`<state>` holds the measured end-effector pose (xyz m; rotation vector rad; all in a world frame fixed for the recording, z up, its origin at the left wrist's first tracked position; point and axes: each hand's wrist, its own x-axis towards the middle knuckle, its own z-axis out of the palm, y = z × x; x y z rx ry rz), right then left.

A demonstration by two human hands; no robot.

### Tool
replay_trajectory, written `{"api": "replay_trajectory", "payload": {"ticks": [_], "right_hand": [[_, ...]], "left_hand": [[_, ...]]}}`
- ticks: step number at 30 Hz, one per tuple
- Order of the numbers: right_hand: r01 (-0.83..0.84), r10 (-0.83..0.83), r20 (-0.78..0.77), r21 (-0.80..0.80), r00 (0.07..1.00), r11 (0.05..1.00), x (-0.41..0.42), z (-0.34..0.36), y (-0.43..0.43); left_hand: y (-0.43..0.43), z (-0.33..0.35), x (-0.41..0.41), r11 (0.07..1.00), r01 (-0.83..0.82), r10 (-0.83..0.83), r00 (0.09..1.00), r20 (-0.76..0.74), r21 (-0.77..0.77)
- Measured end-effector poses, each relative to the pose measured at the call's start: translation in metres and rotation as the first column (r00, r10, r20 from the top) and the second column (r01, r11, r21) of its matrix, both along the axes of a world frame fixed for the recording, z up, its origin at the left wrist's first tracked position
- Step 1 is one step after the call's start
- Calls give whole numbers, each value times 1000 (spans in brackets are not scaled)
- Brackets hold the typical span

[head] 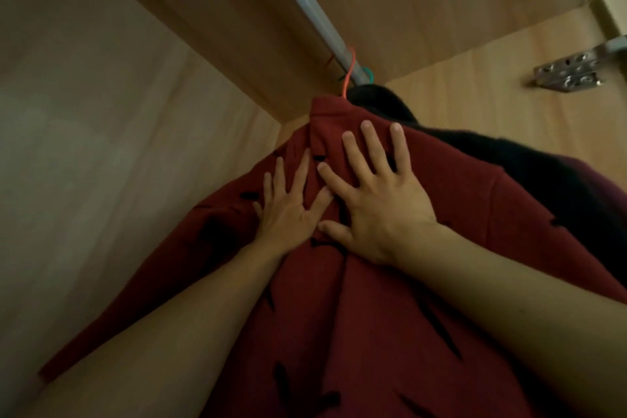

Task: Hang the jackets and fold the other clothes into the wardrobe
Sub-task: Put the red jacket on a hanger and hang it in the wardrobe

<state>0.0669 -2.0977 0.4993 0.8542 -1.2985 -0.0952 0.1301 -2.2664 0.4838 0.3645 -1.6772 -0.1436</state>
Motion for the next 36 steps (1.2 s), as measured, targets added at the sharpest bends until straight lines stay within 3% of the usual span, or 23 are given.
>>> {"api": "replay_trajectory", "payload": {"ticks": [2, 4, 6, 8, 12, 15, 18, 22, 27, 31, 36], "right_hand": [[-20, 20, 11, 0, 1000, 1000, 2, -3, 4], [-38, 37, 47, 11, 998, 999, 6, -10, 10], [-48, 46, 86, 30, 995, 998, 13, -20, 13], [-70, 64, 107, 53, 992, 996, 21, -33, 12], [-71, 59, 112, 109, 992, 991, 23, -59, 11], [-16, 0, 120, 131, 993, 991, 12, -66, 18], [29, -51, 128, 172, 990, 985, 13, -64, 23], [-7, -43, 216, 225, 975, 974, 28, -104, 32], [1, -124, 309, 370, 943, 929, 37, -181, 51], [52, -189, 281, 432, 941, 901, 31, -223, 67], [64, -224, 320, 443, 920, 894, 24, -235, 79]], "left_hand": [[4, -7, 11, 1000, -26, 26, 999, 19, 12], [10, -19, 26, 980, -200, 200, 979, 26, 5], [13, -34, 43, 889, -458, 457, 888, -54, -18], [7, -54, 59, 835, -545, 549, 826, -127, 68], [-9, -94, 56, 870, -342, 384, 922, -52, 356], [-8, -101, 34, 895, -135, 101, 990, 101, 424], [7, -96, 35, 869, -90, -15, 978, 207, 487], [29, -133, 64, 901, -114, 12, 971, 238, 418], [52, -220, 90, 907, -340, 246, 906, 344, 248], [57, -267, 94, 890, -373, 247, 878, 410, 261], [59, -279, 90, 900, -338, 162, 845, 509, 275]]}}
